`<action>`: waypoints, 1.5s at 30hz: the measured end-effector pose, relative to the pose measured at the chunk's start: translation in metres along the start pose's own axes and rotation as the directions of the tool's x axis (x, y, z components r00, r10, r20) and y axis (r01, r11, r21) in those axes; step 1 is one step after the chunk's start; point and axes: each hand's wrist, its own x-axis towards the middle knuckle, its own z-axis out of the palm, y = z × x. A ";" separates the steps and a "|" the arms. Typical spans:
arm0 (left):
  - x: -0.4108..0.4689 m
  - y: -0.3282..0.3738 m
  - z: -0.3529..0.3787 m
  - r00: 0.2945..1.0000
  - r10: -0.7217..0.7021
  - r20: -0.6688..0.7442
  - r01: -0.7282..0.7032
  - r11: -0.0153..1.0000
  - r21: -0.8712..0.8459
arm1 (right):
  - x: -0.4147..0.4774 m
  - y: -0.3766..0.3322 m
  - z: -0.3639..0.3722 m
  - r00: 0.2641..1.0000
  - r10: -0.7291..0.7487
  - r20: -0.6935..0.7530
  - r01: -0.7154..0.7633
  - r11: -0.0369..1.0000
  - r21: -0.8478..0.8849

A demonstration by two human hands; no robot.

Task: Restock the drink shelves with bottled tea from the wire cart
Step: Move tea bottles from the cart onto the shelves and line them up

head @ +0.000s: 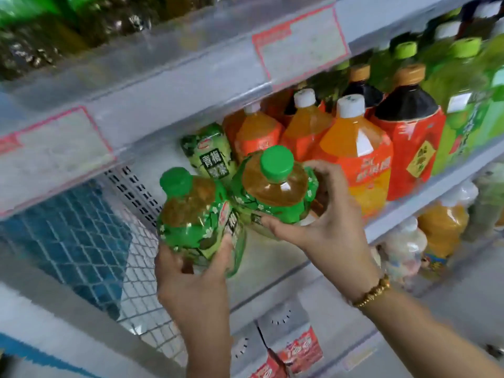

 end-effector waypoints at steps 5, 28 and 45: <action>0.025 -0.018 0.004 0.998 0.035 -0.061 -0.032 0.998 0.049 | 0.015 0.020 0.017 0.993 -0.086 0.083 0.086 0.996 0.000; 0.076 -0.066 0.014 0.975 -0.141 -0.174 0.189 0.934 0.303 | 0.027 0.066 0.059 0.956 0.034 0.291 0.104 0.889 -0.446; 0.139 -0.079 0.039 0.947 -0.287 -0.148 0.305 0.945 0.120 | 0.025 0.072 0.061 0.962 0.047 0.269 0.083 0.887 -0.454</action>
